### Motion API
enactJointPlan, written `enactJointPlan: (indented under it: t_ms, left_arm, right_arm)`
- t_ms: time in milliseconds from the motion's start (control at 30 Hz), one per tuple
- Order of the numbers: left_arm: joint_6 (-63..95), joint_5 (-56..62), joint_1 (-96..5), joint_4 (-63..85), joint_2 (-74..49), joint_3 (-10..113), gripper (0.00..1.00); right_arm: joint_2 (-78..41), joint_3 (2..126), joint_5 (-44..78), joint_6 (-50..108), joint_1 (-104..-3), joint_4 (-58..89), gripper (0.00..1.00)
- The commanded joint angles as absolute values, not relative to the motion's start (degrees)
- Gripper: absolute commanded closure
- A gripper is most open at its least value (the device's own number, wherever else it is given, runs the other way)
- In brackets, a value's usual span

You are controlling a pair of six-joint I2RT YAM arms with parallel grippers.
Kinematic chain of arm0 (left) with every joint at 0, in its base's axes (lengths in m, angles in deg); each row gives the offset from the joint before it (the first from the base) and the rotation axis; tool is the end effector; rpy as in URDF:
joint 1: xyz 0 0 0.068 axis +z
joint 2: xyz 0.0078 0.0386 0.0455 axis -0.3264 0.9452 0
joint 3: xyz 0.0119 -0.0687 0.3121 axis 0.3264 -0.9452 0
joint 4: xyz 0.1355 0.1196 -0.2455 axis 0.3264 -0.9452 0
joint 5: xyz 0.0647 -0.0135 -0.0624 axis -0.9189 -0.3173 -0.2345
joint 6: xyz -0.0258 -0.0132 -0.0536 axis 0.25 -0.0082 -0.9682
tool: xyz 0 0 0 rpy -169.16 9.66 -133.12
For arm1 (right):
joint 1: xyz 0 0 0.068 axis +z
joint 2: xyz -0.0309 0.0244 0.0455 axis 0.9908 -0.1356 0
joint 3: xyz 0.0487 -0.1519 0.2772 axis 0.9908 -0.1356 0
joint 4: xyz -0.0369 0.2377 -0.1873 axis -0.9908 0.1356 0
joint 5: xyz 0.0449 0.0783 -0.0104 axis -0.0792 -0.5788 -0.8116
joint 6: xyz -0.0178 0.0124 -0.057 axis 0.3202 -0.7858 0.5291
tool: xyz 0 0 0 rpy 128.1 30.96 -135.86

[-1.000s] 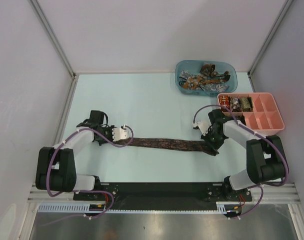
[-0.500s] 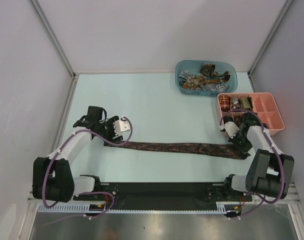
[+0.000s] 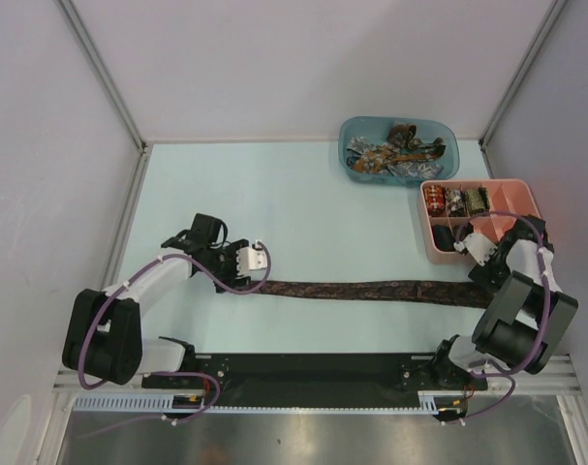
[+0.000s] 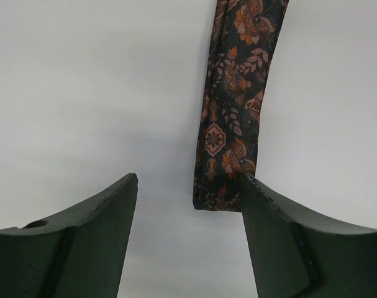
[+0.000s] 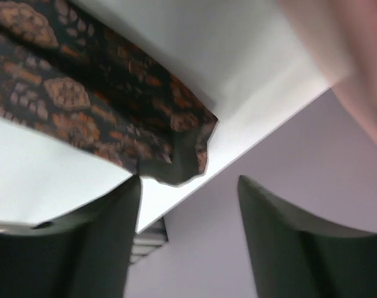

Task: Roll the ties
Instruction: Roll the tie at the center of the board.

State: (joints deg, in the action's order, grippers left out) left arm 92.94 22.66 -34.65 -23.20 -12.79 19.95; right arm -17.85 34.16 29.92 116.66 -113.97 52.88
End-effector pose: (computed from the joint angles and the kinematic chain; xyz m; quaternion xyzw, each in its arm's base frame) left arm 0.2430 -0.0898 0.1942 0.6543 0.6919 -0.1314 0.2754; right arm 0.2344 -0.1496 0.1926 -0.4049 0.9004 -0.1510 0.0503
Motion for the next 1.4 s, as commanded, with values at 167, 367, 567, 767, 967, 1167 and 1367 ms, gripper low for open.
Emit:
enactJointPlan:
  t_ms: [167,367,567,767,967,1167,1367]
  left_arm:
    - [92.81,25.29,-35.31,-21.38,-12.81,17.61,0.27]
    - [95.28,20.02,-34.88,-19.45,-7.89,17.25,0.51]
    - [95.98,22.9,-30.84,-23.22,-4.45,21.11,0.64]
    - [99.84,28.18,-27.32,-27.26,-12.96,20.33,0.37]
    - [106.08,30.11,-23.1,-32.63,-16.58,19.01,0.28]
    - [108.73,30.99,-22.22,-30.62,-16.41,16.47,0.22]
    - [97.88,36.61,-21.34,-29.21,-23.59,22.34,0.14]
  right_arm:
    - [-1.95,45.13,14.45,110.44,-102.19,79.07,0.23]
    - [-1.83,46.01,10.75,85.32,-73.49,74.18,0.22]
    - [-14.84,48.99,5.92,69.4,-57.26,62.31,0.32]
    - [-27.24,54.53,0.65,61.65,-48.2,52.99,0.4]
    - [-38.49,59.71,-2.0,54.01,-40.29,45.96,0.48]
    - [-46.13,63.24,0.81,52.59,-35.19,42.61,0.42]
    - [-44.84,67.8,3.01,51.8,-36.94,44.01,0.33]
